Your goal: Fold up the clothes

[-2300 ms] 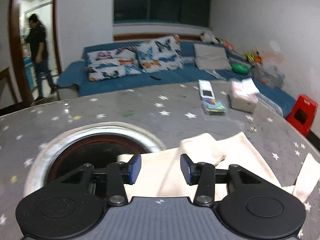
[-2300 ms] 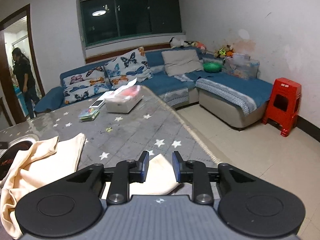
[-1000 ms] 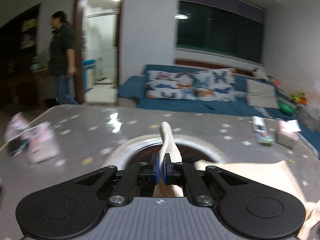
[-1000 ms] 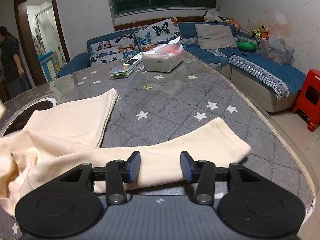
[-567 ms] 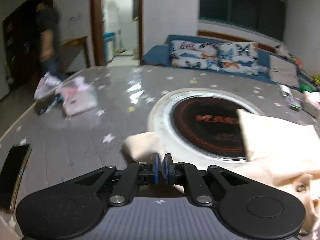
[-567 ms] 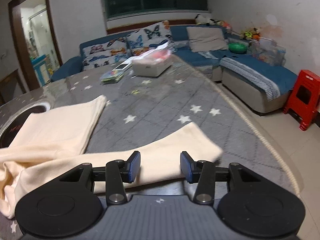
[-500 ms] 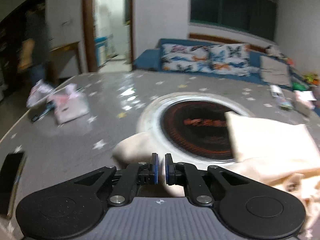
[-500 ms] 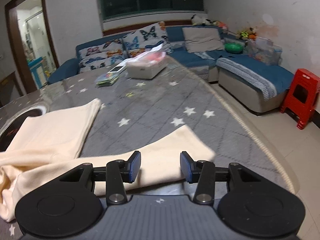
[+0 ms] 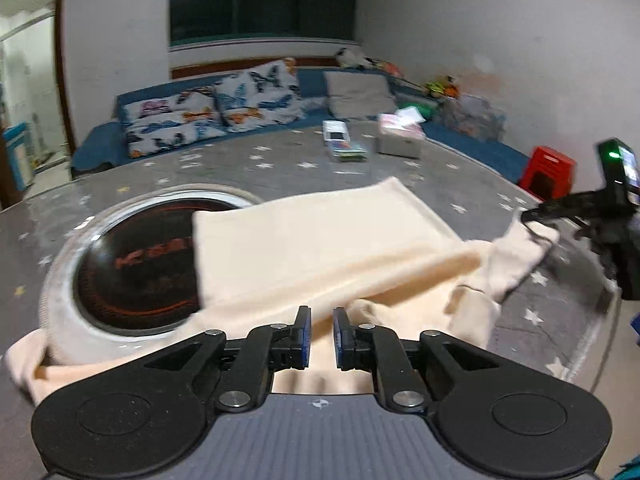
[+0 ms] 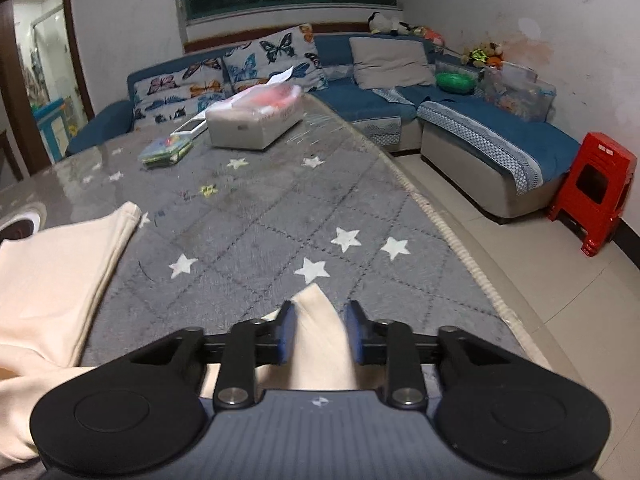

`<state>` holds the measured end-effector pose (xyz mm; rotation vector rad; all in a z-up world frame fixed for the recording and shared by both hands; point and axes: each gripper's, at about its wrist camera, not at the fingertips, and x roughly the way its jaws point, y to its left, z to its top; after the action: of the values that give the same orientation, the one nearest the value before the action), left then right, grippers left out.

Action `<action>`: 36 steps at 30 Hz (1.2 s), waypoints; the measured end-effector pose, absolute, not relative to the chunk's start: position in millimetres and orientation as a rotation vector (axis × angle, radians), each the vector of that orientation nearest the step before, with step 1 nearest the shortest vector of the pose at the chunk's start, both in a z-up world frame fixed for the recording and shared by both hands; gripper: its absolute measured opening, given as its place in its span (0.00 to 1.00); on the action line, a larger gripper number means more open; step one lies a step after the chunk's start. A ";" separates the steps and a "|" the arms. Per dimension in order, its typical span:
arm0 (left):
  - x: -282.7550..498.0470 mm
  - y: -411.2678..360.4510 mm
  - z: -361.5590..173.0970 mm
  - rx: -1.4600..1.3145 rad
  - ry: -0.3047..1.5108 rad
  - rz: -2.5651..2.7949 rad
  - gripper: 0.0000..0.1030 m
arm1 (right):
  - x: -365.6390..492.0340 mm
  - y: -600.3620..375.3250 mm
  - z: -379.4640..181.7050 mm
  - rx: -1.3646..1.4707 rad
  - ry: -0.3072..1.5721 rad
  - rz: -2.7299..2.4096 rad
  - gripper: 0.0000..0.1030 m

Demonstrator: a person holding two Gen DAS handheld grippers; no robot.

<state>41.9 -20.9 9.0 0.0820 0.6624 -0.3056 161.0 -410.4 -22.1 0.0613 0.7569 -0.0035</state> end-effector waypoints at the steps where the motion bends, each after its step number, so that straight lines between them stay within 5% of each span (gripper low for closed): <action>1: 42.8 -23.2 7.7 0.092 0.661 -0.317 0.25 | 163.5 -409.5 -23.6 0.054 0.759 0.002 0.11; 10: 54.5 -38.3 -9.8 0.157 0.676 -0.371 0.27 | 122.2 -417.4 36.5 0.107 0.487 0.048 0.08; 12: 56.1 -39.1 -15.0 0.156 0.687 -0.387 0.17 | 103.6 -427.2 45.9 0.129 0.433 0.040 0.08; 13: 56.1 -39.4 -17.4 0.157 0.691 -0.395 0.06 | 94.6 -433.4 45.3 0.133 0.428 0.028 0.09; 16: 49.4 -38.9 -17.5 0.159 0.682 -0.423 0.00 | 73.8 -452.8 34.9 0.138 0.466 -0.030 0.11; 26: 9.7 -32.5 4.2 0.241 0.612 -0.510 0.00 | 29.2 -475.5 7.5 0.171 0.576 -0.121 0.21; 30: 28.8 -36.1 -1.6 0.216 0.626 -0.434 0.07 | 35.7 -451.1 5.6 0.163 0.590 -0.023 0.27; 32: 38.5 -40.5 -6.2 0.211 0.636 -0.428 0.23 | 46.1 -433.7 6.9 0.155 0.598 0.032 0.33; 33: 42.5 -43.1 -8.8 0.214 0.642 -0.422 0.39 | 49.2 -425.2 7.3 0.148 0.601 0.062 0.35; 36: 52.1 -51.6 -17.7 0.249 0.644 -0.382 0.43 | 57.2 -398.9 11.4 0.121 0.610 0.150 0.36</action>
<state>52.1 -51.6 -17.7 0.2493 0.6441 -0.3818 57.2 -398.9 11.4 0.1209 0.6102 0.1501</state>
